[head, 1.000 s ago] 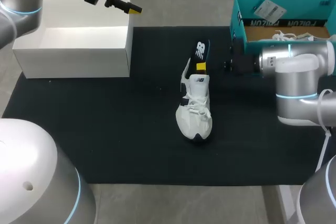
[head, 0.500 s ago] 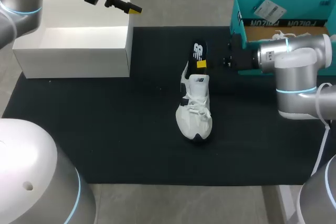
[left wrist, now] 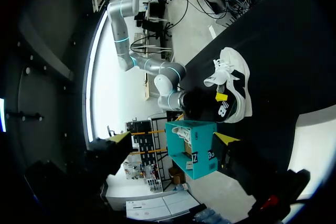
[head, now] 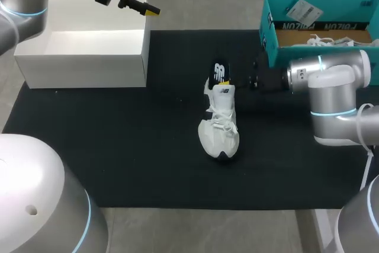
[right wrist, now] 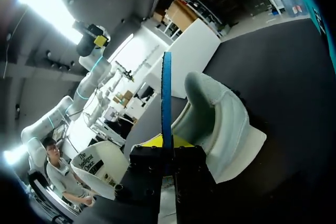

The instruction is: Take the shoe out of the shoebox, open the shoe tongue, remove and reinsert the insole, then place the shoe into the shoebox

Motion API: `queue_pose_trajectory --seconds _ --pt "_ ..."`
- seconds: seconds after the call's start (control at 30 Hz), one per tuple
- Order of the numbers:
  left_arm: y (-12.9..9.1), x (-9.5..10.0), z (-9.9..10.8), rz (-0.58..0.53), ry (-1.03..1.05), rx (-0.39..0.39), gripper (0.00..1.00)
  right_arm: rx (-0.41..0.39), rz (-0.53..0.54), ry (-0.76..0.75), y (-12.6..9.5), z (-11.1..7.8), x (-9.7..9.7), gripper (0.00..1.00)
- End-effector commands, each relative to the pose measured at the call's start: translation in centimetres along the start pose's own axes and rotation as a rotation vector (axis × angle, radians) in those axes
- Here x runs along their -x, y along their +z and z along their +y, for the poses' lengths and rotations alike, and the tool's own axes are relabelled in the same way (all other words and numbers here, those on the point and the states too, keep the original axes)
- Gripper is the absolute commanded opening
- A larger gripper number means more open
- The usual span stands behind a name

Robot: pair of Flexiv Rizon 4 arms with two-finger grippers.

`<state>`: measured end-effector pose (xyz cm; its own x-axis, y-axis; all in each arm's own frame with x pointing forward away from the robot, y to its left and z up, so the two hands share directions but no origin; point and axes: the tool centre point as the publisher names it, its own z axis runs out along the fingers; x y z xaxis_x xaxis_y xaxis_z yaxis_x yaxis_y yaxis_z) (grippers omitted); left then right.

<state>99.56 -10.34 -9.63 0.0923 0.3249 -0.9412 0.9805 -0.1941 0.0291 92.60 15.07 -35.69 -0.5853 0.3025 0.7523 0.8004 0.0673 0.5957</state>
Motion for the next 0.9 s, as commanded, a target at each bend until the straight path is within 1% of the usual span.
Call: queue_pose_trajectory --seconds 0.03,0.07,0.1,0.17,0.3,0.33,0.4,0.47,0.53,0.6,0.7,0.9 --pt "0.0 0.0 0.1 0.003 0.001 -0.001 1.00 0.027 -0.007 -0.020 0.0 0.3 0.0 0.49" --pt "0.0 0.0 0.1 0.003 0.001 -0.001 1.00 0.027 -0.011 -0.031 -0.1 0.8 0.1 0.55" --pt "0.0 0.0 0.1 0.003 0.001 -0.001 1.00 0.026 -0.016 -0.042 -0.3 1.4 0.2 0.49" --pt "0.0 0.0 0.1 0.003 0.001 -0.001 1.00 0.029 -0.020 -0.067 -0.6 2.6 0.5 0.49" --pt "0.0 0.0 0.1 0.003 0.001 -0.001 1.00 0.021 -0.027 -0.095 -1.1 4.4 1.1 0.48" --pt "0.0 0.0 0.1 0.003 0.001 -0.001 1.00 0.019 -0.027 -0.098 -1.2 4.7 1.2 0.47" --pt "0.0 0.0 0.1 0.003 0.001 -0.001 1.00 0.015 -0.029 -0.105 -1.4 5.2 1.4 0.42" --pt "0.0 0.0 0.1 0.003 0.001 -0.001 1.00 0.006 -0.029 -0.107 -1.4 5.3 1.5 0.00" --pt "0.0 0.0 0.1 0.003 0.001 -0.001 1.00 -0.002 -0.029 -0.103 -1.3 5.3 1.4 0.00" --pt "0.0 0.0 0.1 0.003 0.001 -0.001 1.00 -0.008 -0.030 -0.092 -1.1 4.8 1.4 0.00" --pt "0.0 0.0 0.1 0.003 0.001 -0.001 1.00 -0.020 -0.031 -0.074 -0.9 3.9 1.4 0.00" --pt "0.0 0.0 0.1 0.003 0.001 -0.001 1.00 -0.041 -0.020 -0.040 -0.3 2.2 0.5 0.00"
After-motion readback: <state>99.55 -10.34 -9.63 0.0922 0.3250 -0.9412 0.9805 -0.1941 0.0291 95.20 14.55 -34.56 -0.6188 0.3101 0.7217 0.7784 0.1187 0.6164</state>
